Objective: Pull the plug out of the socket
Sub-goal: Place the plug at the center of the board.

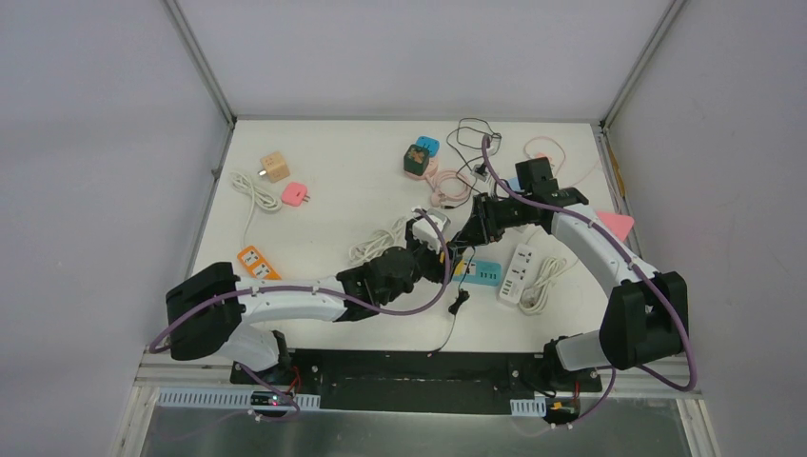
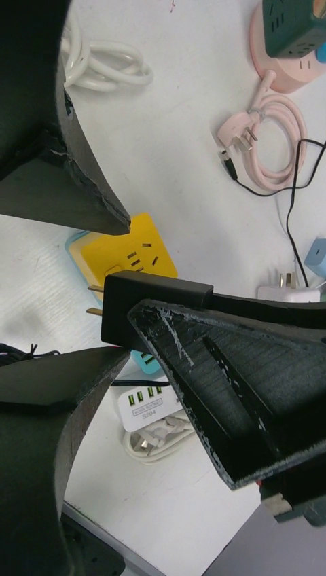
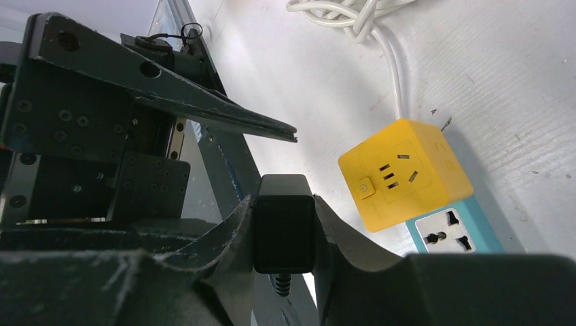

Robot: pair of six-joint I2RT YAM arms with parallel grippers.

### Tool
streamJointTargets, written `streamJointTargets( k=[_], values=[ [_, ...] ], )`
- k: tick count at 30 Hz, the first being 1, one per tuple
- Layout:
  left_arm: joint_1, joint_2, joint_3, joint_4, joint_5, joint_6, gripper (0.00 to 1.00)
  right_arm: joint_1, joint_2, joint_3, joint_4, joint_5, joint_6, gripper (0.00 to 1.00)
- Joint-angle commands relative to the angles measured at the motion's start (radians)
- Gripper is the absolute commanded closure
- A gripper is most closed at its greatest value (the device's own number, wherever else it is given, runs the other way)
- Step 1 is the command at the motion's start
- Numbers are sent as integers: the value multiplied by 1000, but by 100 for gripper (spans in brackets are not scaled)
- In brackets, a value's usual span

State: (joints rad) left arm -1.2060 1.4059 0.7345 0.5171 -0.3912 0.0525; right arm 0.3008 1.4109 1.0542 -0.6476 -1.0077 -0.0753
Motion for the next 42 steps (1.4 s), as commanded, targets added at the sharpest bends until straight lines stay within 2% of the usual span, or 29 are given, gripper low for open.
streamJointTargets(
  k=[1, 7, 17, 26, 33, 34, 36, 38, 39, 42],
  values=[
    [30, 8, 42, -16, 86, -20, 39, 0, -2, 25, 30, -17, 20, 100],
    [54, 24, 46, -14, 136, -21, 41, 1, 4, 26, 29, -24, 26, 100],
    [66, 67, 65, -10, 139, 18, 46, 8, 20, 26, 29, -29, 30, 100],
    [69, 83, 61, 22, 151, 46, 46, 19, 35, 31, 14, -23, 20, 94],
    [70, 84, 51, 51, 190, 73, 51, 26, 47, 38, 1, -10, 9, 89],
    [70, 84, 51, 55, 196, 79, 58, 27, 48, 38, -2, -10, 8, 88],
    [70, 83, 51, 57, 205, 85, 84, 29, 48, 39, -6, -9, 4, 87],
    [70, 83, 49, 50, 218, 96, 97, 29, 48, 41, -9, -10, 2, 83],
    [71, 81, 49, 43, 227, 100, 100, 29, 48, 41, -10, -11, -1, 80],
    [75, 73, 39, 29, 256, 108, 100, 29, 44, 44, -18, -15, -7, 66]
  ],
)
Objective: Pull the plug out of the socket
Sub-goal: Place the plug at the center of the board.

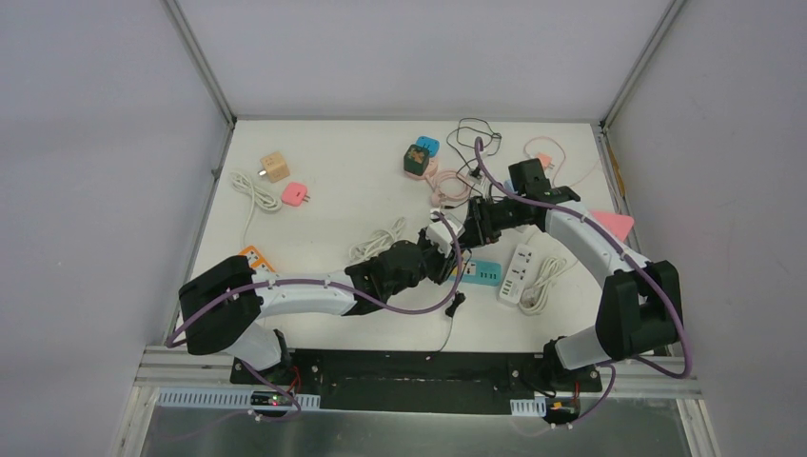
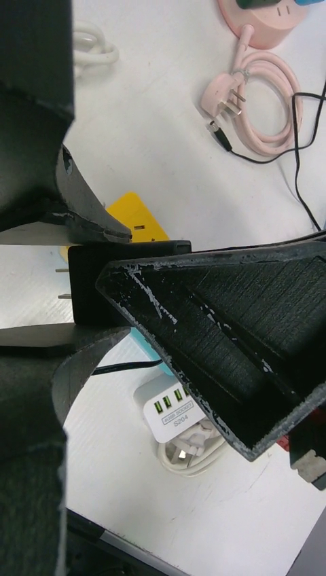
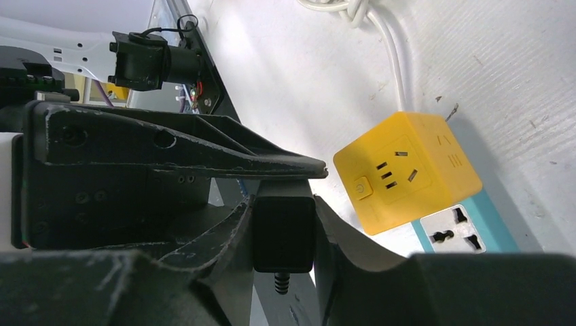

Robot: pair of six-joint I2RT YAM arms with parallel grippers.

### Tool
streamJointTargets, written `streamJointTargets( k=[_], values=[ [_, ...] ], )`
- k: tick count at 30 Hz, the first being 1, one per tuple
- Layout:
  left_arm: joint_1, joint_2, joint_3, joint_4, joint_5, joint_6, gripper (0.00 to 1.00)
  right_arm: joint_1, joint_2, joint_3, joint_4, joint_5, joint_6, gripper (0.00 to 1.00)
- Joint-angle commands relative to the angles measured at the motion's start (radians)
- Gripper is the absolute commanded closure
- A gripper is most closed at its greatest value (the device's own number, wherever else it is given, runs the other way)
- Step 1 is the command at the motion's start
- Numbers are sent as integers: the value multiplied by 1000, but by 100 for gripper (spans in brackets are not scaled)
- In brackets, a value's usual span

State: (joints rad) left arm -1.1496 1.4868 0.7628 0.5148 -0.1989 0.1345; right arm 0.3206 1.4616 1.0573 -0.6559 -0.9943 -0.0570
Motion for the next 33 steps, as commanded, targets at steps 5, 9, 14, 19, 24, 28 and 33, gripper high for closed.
streamJointTargets(
  k=[5, 9, 14, 19, 24, 28, 33],
  values=[
    [33, -44, -26, 23, 105, 22, 100, 6, -21, 70, -63, -18, -79, 14],
    [51, -87, -42, -47, 134, -1, 100, -14, -57, 87, -106, -18, -129, 0],
    [92, -175, -47, -174, 168, -48, 100, -54, -107, 93, -125, -28, -160, 0],
    [161, -270, -23, -336, 197, -121, 100, -93, -145, 94, -121, -58, -161, 0],
    [244, -386, 18, -460, 274, -194, 100, -118, -179, 67, -67, -28, -128, 0],
    [332, -456, 135, -615, 311, -248, 100, -123, -205, 44, -10, 25, -86, 0],
    [445, -478, 298, -777, 313, -312, 100, -126, -233, 21, 50, 100, -45, 0]
  ],
)
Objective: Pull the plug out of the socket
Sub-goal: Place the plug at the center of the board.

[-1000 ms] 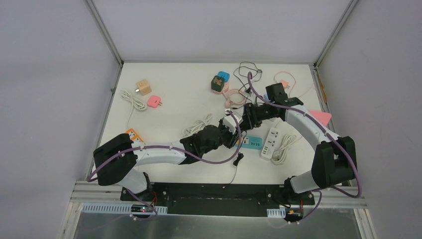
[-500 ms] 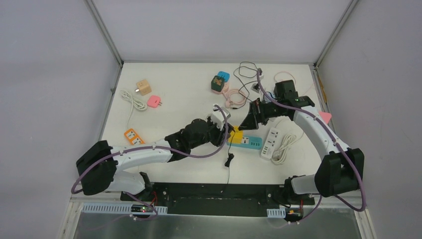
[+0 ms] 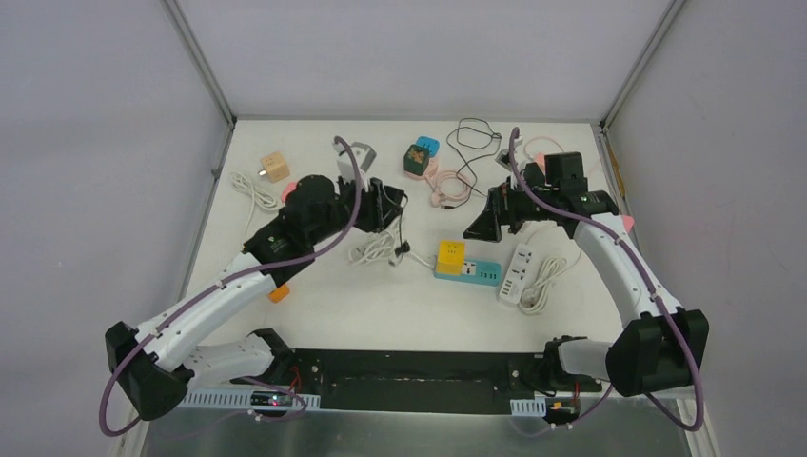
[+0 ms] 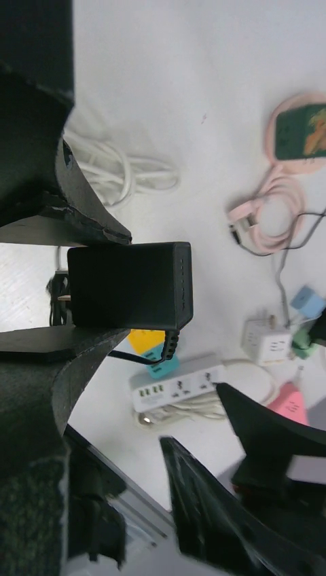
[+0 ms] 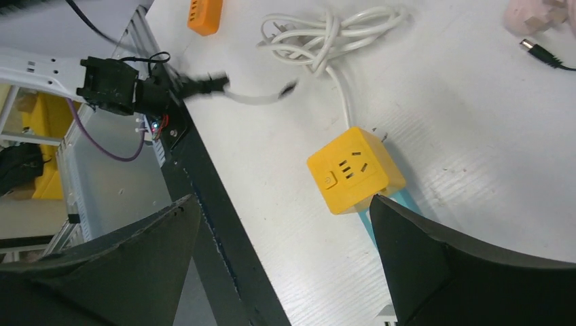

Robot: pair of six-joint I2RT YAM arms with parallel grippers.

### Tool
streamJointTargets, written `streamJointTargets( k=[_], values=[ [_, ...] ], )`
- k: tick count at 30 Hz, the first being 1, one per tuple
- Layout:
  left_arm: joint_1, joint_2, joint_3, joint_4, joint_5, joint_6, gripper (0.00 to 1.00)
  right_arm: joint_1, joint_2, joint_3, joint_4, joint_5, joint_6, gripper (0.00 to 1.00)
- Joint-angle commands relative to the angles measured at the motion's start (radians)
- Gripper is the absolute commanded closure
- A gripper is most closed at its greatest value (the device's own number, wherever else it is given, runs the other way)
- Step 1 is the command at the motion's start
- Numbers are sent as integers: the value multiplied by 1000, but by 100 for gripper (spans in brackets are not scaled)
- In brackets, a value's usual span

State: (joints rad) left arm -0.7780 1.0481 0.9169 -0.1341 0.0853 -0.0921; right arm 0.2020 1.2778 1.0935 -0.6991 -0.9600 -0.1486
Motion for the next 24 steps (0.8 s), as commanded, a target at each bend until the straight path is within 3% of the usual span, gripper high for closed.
streamJointTargets(
  k=[1, 13, 18, 24],
  values=[
    [99, -36, 171, -149, 39, -97, 100, -9, -56, -21, 103, 80, 53, 0],
    [461, 117, 394, -216, 133, -252, 100, -11, -81, -58, 153, 158, 57, 0],
    [612, 168, 364, -155, 92, -326, 100, -9, -71, -60, 153, 158, 56, 0],
    [727, 251, 339, -143, -51, -383, 100, -7, -60, -60, 153, 163, 55, 0]
  ],
)
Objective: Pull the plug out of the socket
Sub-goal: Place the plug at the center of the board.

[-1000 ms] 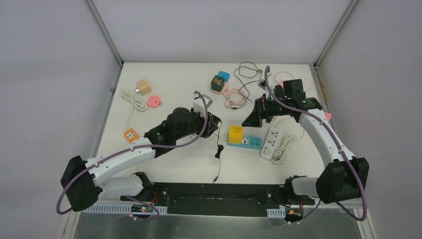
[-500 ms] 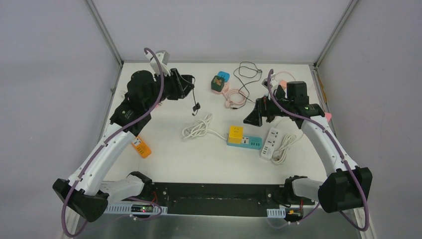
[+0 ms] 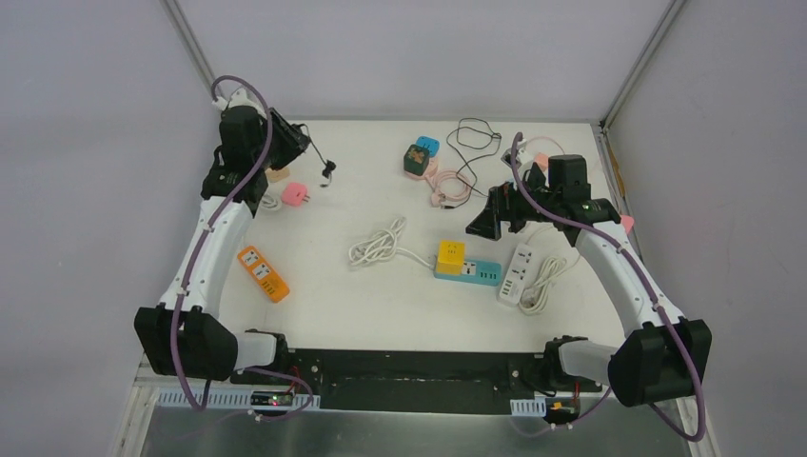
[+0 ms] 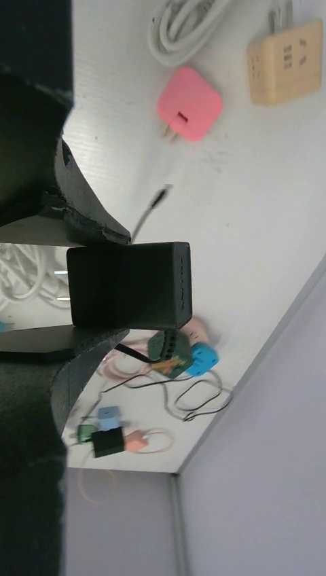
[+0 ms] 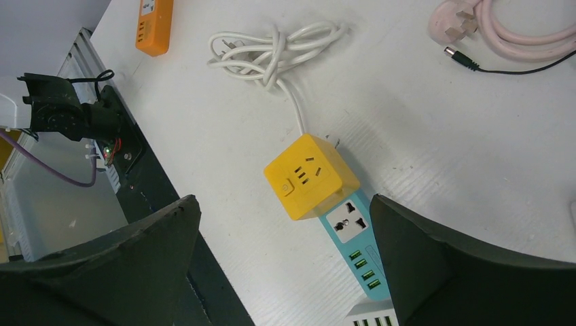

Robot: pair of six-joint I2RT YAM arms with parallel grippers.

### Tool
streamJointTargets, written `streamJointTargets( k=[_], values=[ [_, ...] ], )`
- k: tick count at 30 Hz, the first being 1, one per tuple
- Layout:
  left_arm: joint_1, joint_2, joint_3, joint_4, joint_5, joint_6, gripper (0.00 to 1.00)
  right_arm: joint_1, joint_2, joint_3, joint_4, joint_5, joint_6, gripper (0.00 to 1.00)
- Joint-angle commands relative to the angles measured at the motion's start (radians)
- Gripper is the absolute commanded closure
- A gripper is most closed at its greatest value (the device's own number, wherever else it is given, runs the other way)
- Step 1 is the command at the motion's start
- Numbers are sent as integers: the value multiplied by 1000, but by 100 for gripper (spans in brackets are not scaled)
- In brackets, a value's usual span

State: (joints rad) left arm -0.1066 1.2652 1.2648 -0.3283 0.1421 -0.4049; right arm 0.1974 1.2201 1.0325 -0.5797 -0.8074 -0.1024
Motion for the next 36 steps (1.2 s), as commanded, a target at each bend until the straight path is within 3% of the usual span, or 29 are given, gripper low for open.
streamJointTargets(
  k=[1, 7, 16, 25, 29, 31, 33, 35, 36],
  values=[
    [73, 51, -12, 52, -131, -92, 100, -2, -1, 1, 34, 12, 8, 0],
    [166, 177, -2, 46, -211, -218, 100, 0, 8, 1, 32, 11, 6, 0],
    [202, 353, 20, -11, -396, -267, 100, 7, 14, 3, 27, 10, 1, 0],
    [211, 527, 73, -94, -457, -288, 91, 10, 18, 5, 19, 13, -8, 0],
    [214, 573, 101, -126, -431, -292, 70, 10, 21, 6, 17, 14, -11, 0],
    [214, 573, 112, -136, -426, -296, 54, 10, 24, 7, 14, 15, -13, 0],
    [214, 563, 119, -159, -440, -312, 29, 10, 27, 9, 10, 16, -17, 0],
    [213, 549, 136, -191, -442, -324, 12, 9, 27, 10, 6, 16, -19, 0],
    [212, 538, 143, -204, -439, -331, 8, 9, 27, 11, 6, 17, -21, 0]
  ],
)
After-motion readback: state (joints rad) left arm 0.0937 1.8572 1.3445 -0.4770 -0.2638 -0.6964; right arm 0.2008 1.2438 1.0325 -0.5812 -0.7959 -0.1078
